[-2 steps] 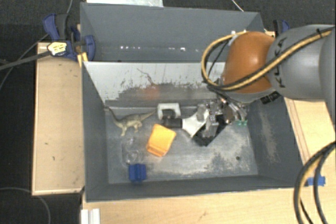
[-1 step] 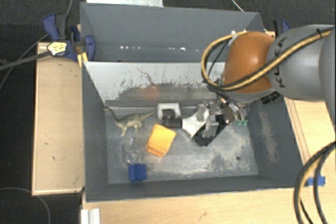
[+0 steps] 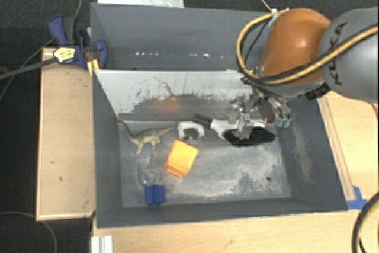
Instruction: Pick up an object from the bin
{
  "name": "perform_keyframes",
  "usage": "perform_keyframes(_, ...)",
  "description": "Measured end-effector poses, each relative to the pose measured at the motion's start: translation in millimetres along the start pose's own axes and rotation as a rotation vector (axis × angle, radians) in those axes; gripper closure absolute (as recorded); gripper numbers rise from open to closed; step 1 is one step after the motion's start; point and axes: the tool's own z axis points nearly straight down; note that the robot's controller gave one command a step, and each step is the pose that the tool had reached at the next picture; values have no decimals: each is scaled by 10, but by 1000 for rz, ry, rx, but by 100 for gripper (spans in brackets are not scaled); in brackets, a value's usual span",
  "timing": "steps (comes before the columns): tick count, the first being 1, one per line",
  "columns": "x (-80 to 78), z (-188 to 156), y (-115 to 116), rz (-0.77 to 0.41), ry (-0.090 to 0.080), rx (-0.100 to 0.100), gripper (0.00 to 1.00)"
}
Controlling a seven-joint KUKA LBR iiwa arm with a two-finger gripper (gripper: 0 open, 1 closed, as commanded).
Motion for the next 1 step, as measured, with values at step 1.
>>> perform_keyframes(1, 182, -763, -176, 41, 2, 0, 100)
